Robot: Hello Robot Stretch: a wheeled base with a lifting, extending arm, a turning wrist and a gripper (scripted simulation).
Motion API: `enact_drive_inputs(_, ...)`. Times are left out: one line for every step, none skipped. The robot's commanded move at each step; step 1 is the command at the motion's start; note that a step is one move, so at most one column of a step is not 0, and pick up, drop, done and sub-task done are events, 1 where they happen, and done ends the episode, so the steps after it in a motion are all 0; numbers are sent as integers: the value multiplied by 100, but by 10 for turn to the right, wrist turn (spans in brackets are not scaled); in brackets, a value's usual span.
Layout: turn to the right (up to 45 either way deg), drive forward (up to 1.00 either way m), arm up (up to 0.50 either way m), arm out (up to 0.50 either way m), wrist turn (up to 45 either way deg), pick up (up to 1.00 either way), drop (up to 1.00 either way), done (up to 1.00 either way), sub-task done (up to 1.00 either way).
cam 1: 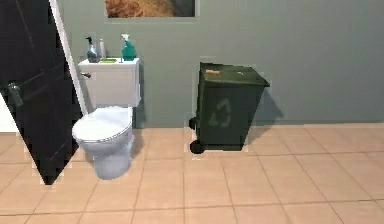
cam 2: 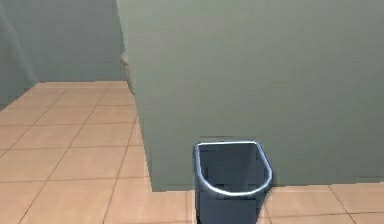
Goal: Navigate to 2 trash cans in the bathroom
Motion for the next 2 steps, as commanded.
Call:
enact_drive_inputs(0, 15, 0, 0, 0, 0, 0, 0, 0)
enact_drive_inputs(240, 0, 0, 0, 0, 0, 0, 0, 0)
